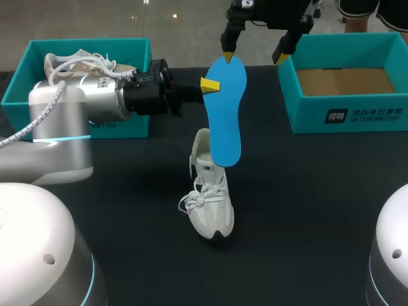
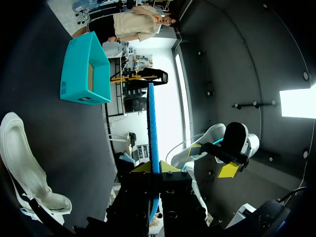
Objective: Take the shoe out of the shoebox, open the shoe tongue, remove and reinsert the insole, then place the shoe into the shoebox
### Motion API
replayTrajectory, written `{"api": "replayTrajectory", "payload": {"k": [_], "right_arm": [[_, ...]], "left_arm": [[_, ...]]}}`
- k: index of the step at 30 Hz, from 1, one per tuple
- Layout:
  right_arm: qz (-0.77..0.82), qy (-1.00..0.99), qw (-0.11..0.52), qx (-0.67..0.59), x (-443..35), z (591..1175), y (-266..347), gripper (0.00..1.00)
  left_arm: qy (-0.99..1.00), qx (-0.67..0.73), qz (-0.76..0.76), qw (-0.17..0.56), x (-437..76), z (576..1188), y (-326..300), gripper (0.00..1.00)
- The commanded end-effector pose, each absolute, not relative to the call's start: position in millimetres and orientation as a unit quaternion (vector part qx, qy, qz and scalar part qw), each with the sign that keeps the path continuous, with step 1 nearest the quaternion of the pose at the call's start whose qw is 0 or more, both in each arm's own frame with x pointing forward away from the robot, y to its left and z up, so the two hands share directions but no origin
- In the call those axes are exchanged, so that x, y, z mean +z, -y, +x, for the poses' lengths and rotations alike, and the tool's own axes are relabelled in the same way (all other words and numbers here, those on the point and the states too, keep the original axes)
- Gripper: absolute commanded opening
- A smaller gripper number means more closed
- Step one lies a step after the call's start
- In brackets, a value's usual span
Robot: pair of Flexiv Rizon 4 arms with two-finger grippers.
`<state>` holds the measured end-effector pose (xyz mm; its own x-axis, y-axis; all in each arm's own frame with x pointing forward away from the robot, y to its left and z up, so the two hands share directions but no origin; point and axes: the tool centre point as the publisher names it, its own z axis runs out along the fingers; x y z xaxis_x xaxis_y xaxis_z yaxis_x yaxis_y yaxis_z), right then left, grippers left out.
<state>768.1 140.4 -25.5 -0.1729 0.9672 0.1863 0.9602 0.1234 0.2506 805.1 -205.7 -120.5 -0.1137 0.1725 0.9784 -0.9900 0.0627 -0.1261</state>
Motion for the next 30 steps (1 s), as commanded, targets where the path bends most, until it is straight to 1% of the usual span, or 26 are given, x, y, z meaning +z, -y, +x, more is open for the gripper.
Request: {"api": "replayTrajectory", "payload": {"k": [1, 3, 6, 10, 13, 15, 23, 30], "right_arm": [[0.643, -0.750, 0.011, 0.156, -26, 769, -141, 1.00], [0.642, -0.752, 0.031, 0.147, -25, 776, -140, 1.00], [0.651, -0.745, 0.045, 0.136, -24, 783, -135, 1.00], [0.663, -0.740, 0.048, 0.104, -24, 781, -134, 1.00], [0.671, -0.733, 0.044, 0.103, -25, 780, -134, 1.00], [0.672, -0.732, 0.053, 0.098, -24, 781, -136, 1.00], [0.660, -0.740, 0.056, 0.118, -29, 782, -154, 1.00], [0.638, -0.761, 0.071, 0.093, -38, 775, -177, 1.00]], "left_arm": [[0.504, 0.550, 0.406, 0.527, -120, 805, 205, 0.00], [0.504, 0.550, 0.406, 0.527, -120, 805, 205, 0.00], [0.504, 0.550, 0.406, 0.527, -120, 805, 205, 0.00], [0.504, 0.550, 0.406, 0.527, -120, 805, 205, 0.00], [0.504, 0.550, 0.406, 0.527, -120, 805, 205, 0.00], [0.504, 0.550, 0.406, 0.527, -120, 805, 205, 0.00], [0.504, 0.550, 0.406, 0.527, -120, 805, 205, 0.00], [0.504, 0.550, 0.406, 0.527, -120, 805, 205, 0.00]]}}
